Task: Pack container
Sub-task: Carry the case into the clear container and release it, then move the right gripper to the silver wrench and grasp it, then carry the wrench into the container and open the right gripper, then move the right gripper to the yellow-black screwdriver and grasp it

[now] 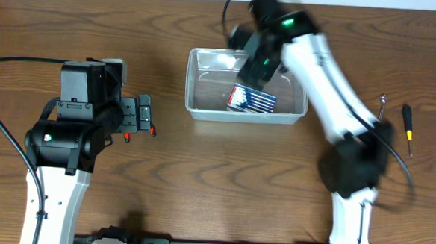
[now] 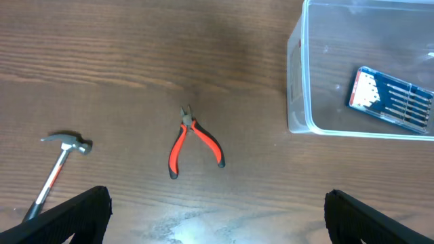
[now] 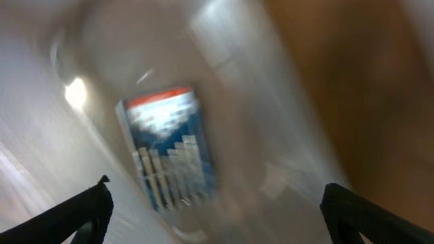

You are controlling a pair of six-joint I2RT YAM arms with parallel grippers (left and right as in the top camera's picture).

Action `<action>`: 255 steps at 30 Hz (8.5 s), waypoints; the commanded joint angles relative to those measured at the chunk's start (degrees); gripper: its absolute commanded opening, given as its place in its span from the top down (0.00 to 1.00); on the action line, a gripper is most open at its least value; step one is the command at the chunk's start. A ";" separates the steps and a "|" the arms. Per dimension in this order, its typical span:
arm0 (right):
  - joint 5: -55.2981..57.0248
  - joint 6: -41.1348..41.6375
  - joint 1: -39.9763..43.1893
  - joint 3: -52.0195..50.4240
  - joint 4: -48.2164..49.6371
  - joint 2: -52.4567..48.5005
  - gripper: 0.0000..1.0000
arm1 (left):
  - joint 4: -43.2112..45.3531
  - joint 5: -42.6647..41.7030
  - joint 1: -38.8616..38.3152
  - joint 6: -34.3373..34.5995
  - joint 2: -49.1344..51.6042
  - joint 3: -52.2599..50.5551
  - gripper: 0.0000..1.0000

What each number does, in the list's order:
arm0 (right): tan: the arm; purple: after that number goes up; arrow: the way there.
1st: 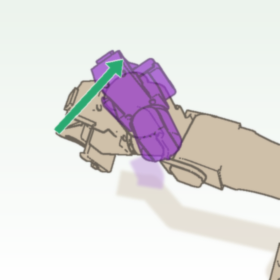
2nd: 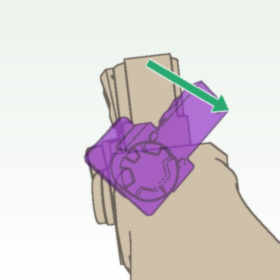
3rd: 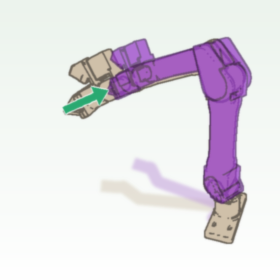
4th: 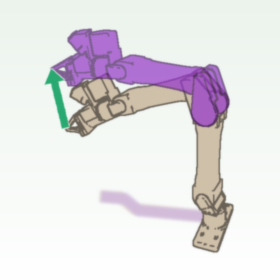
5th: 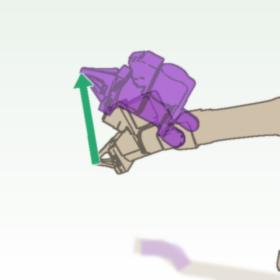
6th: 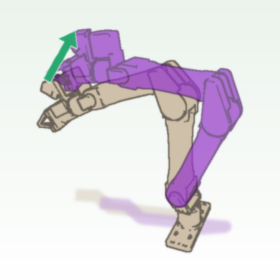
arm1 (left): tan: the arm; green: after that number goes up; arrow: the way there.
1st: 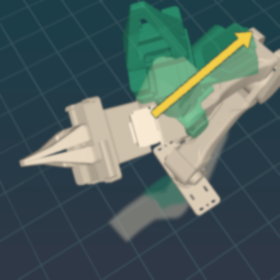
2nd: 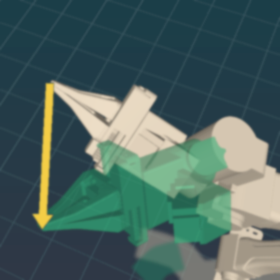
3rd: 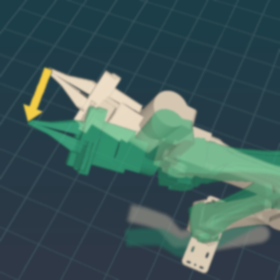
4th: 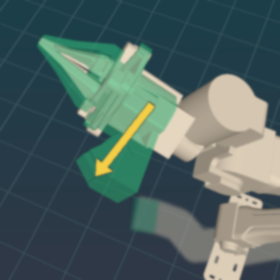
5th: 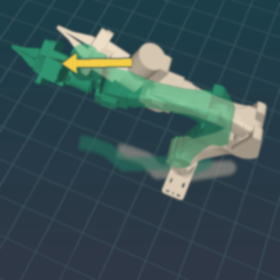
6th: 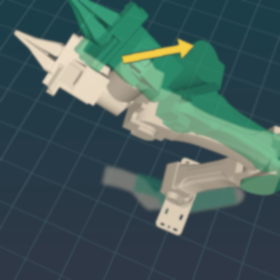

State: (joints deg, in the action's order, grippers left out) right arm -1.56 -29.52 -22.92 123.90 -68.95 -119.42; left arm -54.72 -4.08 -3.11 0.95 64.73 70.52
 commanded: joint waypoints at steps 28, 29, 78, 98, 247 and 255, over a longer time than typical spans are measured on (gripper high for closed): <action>4.28 39.71 44.22 -44.61 13.44 13.33 0.01 | -0.09 0.68 -0.13 -1.40 0.11 1.07 0.02; 4.28 39.71 43.89 -46.36 15.17 13.33 0.01 | -0.11 0.68 -0.13 -1.38 0.11 1.07 0.02; 0.85 34.58 43.28 -56.48 34.40 5.81 0.36 | -0.35 0.66 -0.13 -1.33 0.11 1.07 0.01; 0.83 34.58 43.28 -56.48 33.33 5.81 0.99 | -0.33 0.66 -0.13 -1.36 0.11 1.07 0.02; -2.19 5.05 54.53 -37.40 22.91 -6.51 0.05 | -2.25 0.63 -0.13 -3.26 0.11 1.07 0.02; -2.58 5.05 54.53 -37.40 22.93 -6.51 0.42 | -2.25 0.66 -0.13 -3.26 0.11 1.07 0.02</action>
State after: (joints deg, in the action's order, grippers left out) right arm -3.70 -24.53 32.01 86.98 -45.69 -122.96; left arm -56.73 -4.08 -3.11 -1.76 64.73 70.54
